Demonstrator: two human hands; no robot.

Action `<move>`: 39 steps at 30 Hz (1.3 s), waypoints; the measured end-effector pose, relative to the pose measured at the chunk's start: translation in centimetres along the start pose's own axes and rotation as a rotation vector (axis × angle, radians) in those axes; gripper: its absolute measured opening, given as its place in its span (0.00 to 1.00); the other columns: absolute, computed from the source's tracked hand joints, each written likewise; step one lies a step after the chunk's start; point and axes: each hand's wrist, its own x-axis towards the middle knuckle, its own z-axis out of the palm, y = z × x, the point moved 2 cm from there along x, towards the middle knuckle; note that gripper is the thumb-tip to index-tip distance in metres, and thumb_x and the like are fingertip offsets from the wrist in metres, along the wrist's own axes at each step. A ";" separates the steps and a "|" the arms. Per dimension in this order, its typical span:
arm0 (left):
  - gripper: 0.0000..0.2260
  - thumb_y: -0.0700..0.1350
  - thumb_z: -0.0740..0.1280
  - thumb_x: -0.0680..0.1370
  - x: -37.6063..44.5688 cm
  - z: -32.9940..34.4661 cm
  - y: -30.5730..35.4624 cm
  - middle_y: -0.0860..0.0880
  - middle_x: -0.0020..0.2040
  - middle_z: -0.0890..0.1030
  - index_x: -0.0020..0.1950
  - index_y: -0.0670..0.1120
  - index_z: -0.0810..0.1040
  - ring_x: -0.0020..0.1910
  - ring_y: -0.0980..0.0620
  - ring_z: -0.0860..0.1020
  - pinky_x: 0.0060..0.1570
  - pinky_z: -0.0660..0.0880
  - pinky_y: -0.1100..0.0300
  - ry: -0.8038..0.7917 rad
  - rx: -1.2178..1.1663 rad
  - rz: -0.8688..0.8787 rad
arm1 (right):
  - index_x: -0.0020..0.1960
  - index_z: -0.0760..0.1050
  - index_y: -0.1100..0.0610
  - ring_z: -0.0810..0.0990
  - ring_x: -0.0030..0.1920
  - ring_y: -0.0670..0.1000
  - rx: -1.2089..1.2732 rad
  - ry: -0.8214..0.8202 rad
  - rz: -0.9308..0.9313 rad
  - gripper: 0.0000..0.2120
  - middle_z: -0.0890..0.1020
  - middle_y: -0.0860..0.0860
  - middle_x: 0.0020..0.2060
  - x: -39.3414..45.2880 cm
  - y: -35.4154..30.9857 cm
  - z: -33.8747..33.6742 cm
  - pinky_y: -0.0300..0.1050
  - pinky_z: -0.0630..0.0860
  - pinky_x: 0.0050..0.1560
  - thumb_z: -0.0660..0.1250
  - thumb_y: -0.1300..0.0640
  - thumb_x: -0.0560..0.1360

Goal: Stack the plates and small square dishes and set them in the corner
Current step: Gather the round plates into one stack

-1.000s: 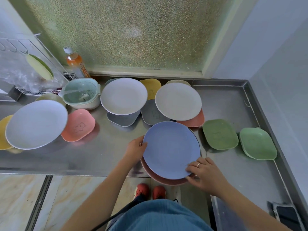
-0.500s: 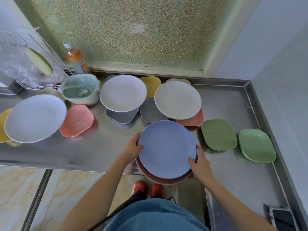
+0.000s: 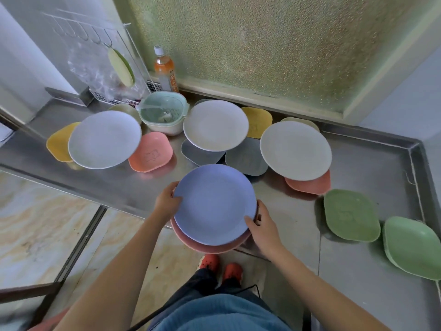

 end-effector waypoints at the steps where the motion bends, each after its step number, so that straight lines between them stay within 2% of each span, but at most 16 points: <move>1: 0.25 0.40 0.60 0.69 0.3 -0.5 -0.3 0.47 0.56 0.77 0.67 0.48 0.71 0.54 0.42 0.74 0.54 0.72 0.51 0.025 -0.005 -0.008 | 0.73 0.58 0.48 0.72 0.63 0.47 0.009 -0.019 -0.006 0.28 0.73 0.44 0.65 0.5 -0.3 0.5 0.46 0.70 0.62 0.64 0.53 0.76; 5: 0.23 0.36 0.60 0.74 1.7 -2.2 -2.1 0.46 0.62 0.76 0.68 0.50 0.70 0.56 0.43 0.74 0.56 0.72 0.50 0.079 0.017 -0.024 | 0.73 0.58 0.47 0.72 0.62 0.46 -0.018 -0.073 -0.047 0.26 0.73 0.43 0.64 2.1 -1.3 2.0 0.43 0.70 0.60 0.62 0.52 0.77; 10: 0.22 0.41 0.61 0.73 2.1 -3.0 -2.6 0.48 0.59 0.77 0.67 0.52 0.71 0.54 0.45 0.75 0.54 0.73 0.52 0.055 0.003 -0.023 | 0.73 0.57 0.46 0.72 0.64 0.50 -0.078 0.017 -0.071 0.25 0.72 0.46 0.66 2.7 -1.1 3.4 0.53 0.72 0.63 0.59 0.52 0.78; 13: 0.17 0.46 0.62 0.74 2.6 -4.1 -2.7 0.48 0.56 0.79 0.62 0.52 0.76 0.53 0.46 0.77 0.55 0.73 0.53 0.019 -0.003 -0.041 | 0.75 0.55 0.51 0.66 0.69 0.55 -0.410 0.218 -0.133 0.28 0.65 0.50 0.71 2.5 -2.3 4.6 0.57 0.67 0.65 0.59 0.57 0.77; 15: 0.11 0.49 0.63 0.77 3.4 -5.6 -2.2 0.48 0.53 0.81 0.57 0.51 0.80 0.52 0.47 0.78 0.56 0.76 0.51 0.011 -0.065 -0.059 | 0.75 0.55 0.53 0.61 0.72 0.57 -0.664 0.283 -0.301 0.31 0.61 0.53 0.74 2.8 -3.9 5.9 0.60 0.63 0.66 0.62 0.62 0.74; 17: 0.09 0.49 0.63 0.78 4.5 -7.8 -1.4 0.47 0.49 0.80 0.53 0.49 0.81 0.48 0.47 0.77 0.50 0.79 0.51 0.042 -0.089 -0.023 | 0.73 0.59 0.52 0.65 0.71 0.58 -0.852 0.208 -0.524 0.34 0.64 0.54 0.72 3.5 -5.8 8.3 0.63 0.64 0.65 0.65 0.65 0.70; 19: 0.09 0.46 0.63 0.78 5.7 -10.7 -1.0 0.46 0.47 0.80 0.53 0.47 0.81 0.47 0.46 0.76 0.48 0.76 0.51 0.138 0.010 0.061 | 0.72 0.60 0.50 0.64 0.72 0.56 -0.931 0.062 -0.586 0.31 0.65 0.52 0.72 4.5 -7.7 11.3 0.62 0.60 0.67 0.63 0.63 0.71; 22: 0.16 0.43 0.64 0.76 8.0 -15.5 -1.2 0.46 0.61 0.79 0.64 0.46 0.76 0.60 0.44 0.76 0.59 0.72 0.52 0.234 0.456 0.241 | 0.73 0.61 0.49 0.63 0.72 0.53 -0.880 -0.045 -0.589 0.28 0.65 0.49 0.72 5.9 -11.0 16.4 0.61 0.55 0.70 0.58 0.62 0.74; 25: 0.28 0.43 0.66 0.75 10.9 -18.4 -2.3 0.46 0.74 0.66 0.74 0.46 0.63 0.72 0.46 0.65 0.69 0.63 0.52 0.068 0.859 0.274 | 0.74 0.59 0.48 0.61 0.71 0.51 -0.852 -0.086 -0.573 0.29 0.63 0.47 0.73 7.5 -14.0 20.8 0.57 0.50 0.70 0.58 0.62 0.74; 28: 0.30 0.41 0.64 0.76 13.1 -19.0 -3.8 0.47 0.77 0.59 0.76 0.47 0.56 0.75 0.49 0.59 0.72 0.58 0.54 0.003 1.028 0.334 | 0.73 0.59 0.48 0.61 0.71 0.50 -0.840 -0.079 -0.514 0.27 0.62 0.46 0.73 8.8 -15.4 23.3 0.53 0.51 0.70 0.57 0.61 0.75; 32: 0.27 0.34 0.61 0.75 14.7 -19.4 -5.0 0.46 0.75 0.64 0.74 0.46 0.62 0.73 0.48 0.64 0.70 0.62 0.51 0.070 1.064 0.478 | 0.70 0.65 0.50 0.67 0.68 0.52 -0.754 0.002 -0.442 0.25 0.68 0.48 0.70 9.4 -15.1 23.9 0.51 0.59 0.67 0.59 0.61 0.74; 33: 0.27 0.33 0.65 0.73 14.9 -19.5 -5.1 0.45 0.72 0.69 0.72 0.46 0.67 0.71 0.46 0.68 0.68 0.66 0.49 0.105 1.057 0.541 | 0.69 0.67 0.51 0.69 0.66 0.53 -0.736 0.022 -0.423 0.24 0.70 0.49 0.68 9.5 -14.9 23.9 0.50 0.62 0.65 0.60 0.62 0.73; 35: 0.32 0.34 0.77 0.58 15.4 -19.6 -5.1 0.43 0.61 0.80 0.62 0.45 0.78 0.59 0.45 0.79 0.56 0.76 0.47 0.142 1.092 0.650 | 0.67 0.69 0.53 0.72 0.63 0.55 -0.716 0.056 -0.403 0.23 0.74 0.50 0.65 9.9 -14.8 23.8 0.50 0.65 0.62 0.60 0.62 0.72; 36: 0.34 0.34 0.79 0.52 15.7 -19.7 -5.1 0.44 0.56 0.83 0.57 0.45 0.81 0.54 0.45 0.82 0.49 0.79 0.46 0.157 1.133 0.677 | 0.65 0.70 0.53 0.74 0.62 0.55 -0.702 0.078 -0.402 0.23 0.75 0.51 0.64 10.1 -14.7 23.7 0.50 0.67 0.60 0.59 0.62 0.71; 37: 0.34 0.34 0.79 0.50 15.9 -19.8 -5.1 0.44 0.53 0.84 0.55 0.44 0.82 0.52 0.46 0.83 0.47 0.80 0.46 0.163 1.148 0.703 | 0.64 0.71 0.54 0.74 0.60 0.55 -0.680 0.101 -0.398 0.22 0.76 0.51 0.62 10.3 -14.8 23.7 0.50 0.68 0.59 0.59 0.62 0.71; 39: 0.32 0.32 0.78 0.52 16.0 -20.0 -4.6 0.44 0.53 0.84 0.56 0.41 0.82 0.52 0.45 0.83 0.47 0.80 0.46 0.167 1.153 0.756 | 0.63 0.72 0.55 0.75 0.60 0.55 -0.613 0.131 -0.383 0.21 0.77 0.52 0.60 10.8 -15.2 23.7 0.49 0.69 0.58 0.59 0.64 0.71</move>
